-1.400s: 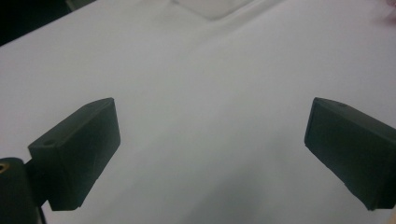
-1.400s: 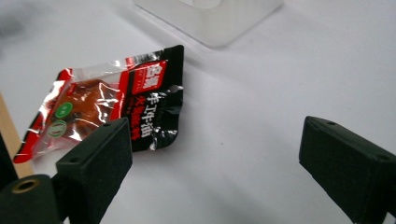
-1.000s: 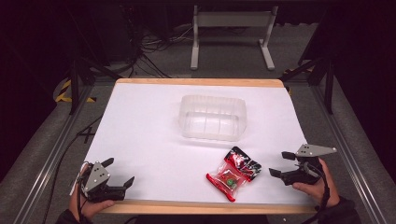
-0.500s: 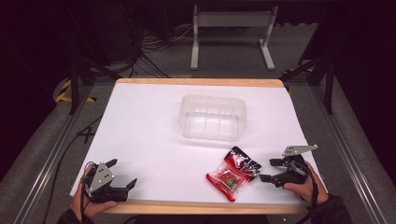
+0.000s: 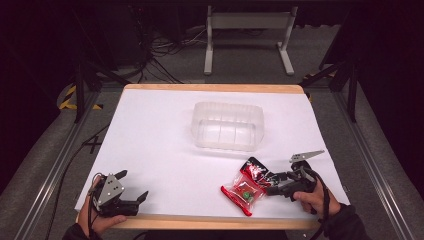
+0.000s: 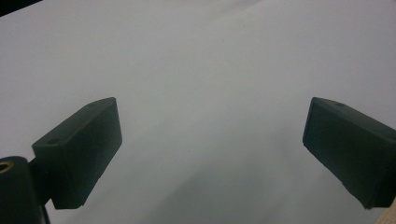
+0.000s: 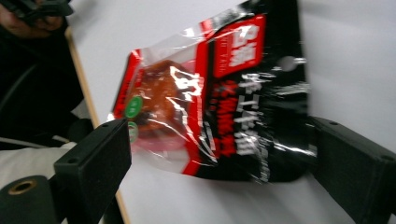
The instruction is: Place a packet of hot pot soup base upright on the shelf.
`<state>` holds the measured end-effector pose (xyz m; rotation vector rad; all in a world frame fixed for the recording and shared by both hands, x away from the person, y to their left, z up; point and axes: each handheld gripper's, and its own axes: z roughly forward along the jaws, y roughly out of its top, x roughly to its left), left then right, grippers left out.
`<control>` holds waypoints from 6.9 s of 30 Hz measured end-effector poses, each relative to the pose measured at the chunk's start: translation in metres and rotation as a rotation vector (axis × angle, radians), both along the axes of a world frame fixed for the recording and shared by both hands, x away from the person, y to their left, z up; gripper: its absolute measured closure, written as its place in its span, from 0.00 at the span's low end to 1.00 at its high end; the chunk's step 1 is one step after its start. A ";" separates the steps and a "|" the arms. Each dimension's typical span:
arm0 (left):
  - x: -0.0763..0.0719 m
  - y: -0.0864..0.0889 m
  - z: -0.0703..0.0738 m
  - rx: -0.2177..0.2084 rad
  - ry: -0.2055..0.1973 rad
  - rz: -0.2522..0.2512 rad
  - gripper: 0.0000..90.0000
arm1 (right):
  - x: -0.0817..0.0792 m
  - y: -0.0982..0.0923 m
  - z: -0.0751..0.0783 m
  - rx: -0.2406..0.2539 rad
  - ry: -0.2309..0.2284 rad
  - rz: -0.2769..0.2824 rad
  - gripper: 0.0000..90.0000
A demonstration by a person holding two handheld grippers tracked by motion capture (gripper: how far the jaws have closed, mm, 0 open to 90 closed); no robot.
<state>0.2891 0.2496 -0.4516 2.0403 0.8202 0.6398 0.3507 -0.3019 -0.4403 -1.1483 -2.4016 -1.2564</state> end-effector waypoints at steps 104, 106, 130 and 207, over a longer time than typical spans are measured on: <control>-0.002 -0.004 0.000 -0.020 0.018 -0.028 0.06 | 0.085 0.078 0.137 -0.180 -0.498 -0.530 1.00; -0.002 -0.004 -0.001 -0.021 0.019 -0.028 0.06 | 0.088 0.080 0.136 -0.182 -0.496 -0.559 1.00; -0.003 -0.004 0.000 -0.019 0.014 -0.031 0.07 | 0.080 0.094 0.123 -0.138 -0.488 -0.720 1.00; -0.004 -0.004 0.000 -0.012 0.017 -0.037 0.07 | 0.101 0.084 0.080 -0.251 -0.406 -0.390 0.76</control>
